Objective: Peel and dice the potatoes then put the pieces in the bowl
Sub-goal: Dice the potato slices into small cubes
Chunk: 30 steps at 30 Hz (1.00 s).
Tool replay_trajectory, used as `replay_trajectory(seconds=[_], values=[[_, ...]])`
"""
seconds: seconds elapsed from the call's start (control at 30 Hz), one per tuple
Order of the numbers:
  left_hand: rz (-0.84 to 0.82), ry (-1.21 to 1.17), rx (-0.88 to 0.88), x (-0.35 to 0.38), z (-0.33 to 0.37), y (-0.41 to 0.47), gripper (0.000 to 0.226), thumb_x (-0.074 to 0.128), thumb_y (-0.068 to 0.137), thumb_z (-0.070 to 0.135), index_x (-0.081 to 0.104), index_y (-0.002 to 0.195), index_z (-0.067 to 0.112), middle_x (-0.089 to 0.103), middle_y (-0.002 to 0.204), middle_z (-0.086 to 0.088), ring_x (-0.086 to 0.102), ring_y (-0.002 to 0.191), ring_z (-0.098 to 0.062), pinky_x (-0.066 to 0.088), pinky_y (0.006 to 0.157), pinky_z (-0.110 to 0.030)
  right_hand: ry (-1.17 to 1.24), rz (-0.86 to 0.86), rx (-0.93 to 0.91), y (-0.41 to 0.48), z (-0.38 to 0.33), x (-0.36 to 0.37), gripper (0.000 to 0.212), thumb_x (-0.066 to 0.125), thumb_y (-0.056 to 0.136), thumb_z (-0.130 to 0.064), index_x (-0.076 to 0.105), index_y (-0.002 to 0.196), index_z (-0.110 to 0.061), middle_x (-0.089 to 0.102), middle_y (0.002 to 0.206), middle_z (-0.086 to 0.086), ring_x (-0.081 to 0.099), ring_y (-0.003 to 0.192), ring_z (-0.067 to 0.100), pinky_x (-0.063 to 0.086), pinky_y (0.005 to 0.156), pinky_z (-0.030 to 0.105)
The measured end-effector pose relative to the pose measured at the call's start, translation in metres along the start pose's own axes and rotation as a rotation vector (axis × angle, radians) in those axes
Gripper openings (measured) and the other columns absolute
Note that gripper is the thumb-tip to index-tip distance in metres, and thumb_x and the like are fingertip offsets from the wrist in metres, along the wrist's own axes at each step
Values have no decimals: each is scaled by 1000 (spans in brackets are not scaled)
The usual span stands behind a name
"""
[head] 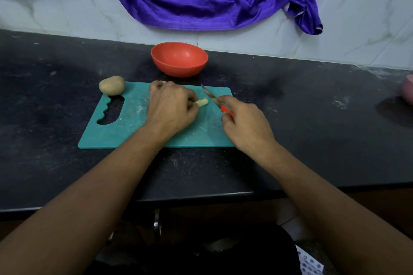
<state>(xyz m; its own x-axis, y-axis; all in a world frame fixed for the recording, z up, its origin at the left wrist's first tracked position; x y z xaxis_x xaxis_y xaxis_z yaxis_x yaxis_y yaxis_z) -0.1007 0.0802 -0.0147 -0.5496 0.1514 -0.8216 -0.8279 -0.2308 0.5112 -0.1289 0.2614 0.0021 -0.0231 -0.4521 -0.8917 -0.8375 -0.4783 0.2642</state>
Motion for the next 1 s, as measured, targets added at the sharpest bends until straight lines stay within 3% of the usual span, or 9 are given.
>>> replay_trajectory(seconds=[0.17,0.43,0.7,0.83,1.0], values=[[19,-57,-9,4,4,4,28,65,91,56,77,99,32,71,82,10,60,96,-20,33,101,-45,-2,23,11,0,3,0,43,50,98,-25,56,138,-40,73,106,1,66,85,26,57,77,41],[55,-102,-42,3,2,3,20,72,88,49,78,89,30,73,82,11,60,95,-19,31,103,-43,-28,29,-4,3,2,1,46,49,97,-24,57,140,-40,74,110,0,69,97,28,58,85,42],[46,-81,-46,2,4,2,15,68,88,41,79,91,31,74,84,9,61,96,-20,31,103,-43,-51,44,-64,5,-3,5,47,47,99,-22,57,143,-36,75,107,2,67,87,26,57,77,38],[48,-82,-44,2,3,2,15,67,88,40,79,91,32,74,84,10,61,96,-20,32,103,-43,-124,22,-85,5,-7,8,49,46,101,-21,53,147,-35,71,92,1,49,64,15,42,62,30],[50,-74,-41,3,4,3,15,68,88,42,79,89,32,73,83,11,60,96,-19,31,103,-43,-186,4,-114,-4,-3,4,53,45,100,-18,50,151,-33,68,83,1,48,63,17,39,61,31]])
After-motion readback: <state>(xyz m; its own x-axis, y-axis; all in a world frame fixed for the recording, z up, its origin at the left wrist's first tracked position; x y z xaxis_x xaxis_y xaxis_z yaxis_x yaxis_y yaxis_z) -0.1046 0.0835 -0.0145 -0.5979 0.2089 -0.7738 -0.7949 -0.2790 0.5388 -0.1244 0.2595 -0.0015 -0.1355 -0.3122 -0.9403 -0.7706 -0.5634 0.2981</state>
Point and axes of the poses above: each hand's wrist, its own y-axis towards the middle knuckle, its own x-axis out of the palm, z = x × y, the point moved 4 cm from there along y, towards the middle knuckle
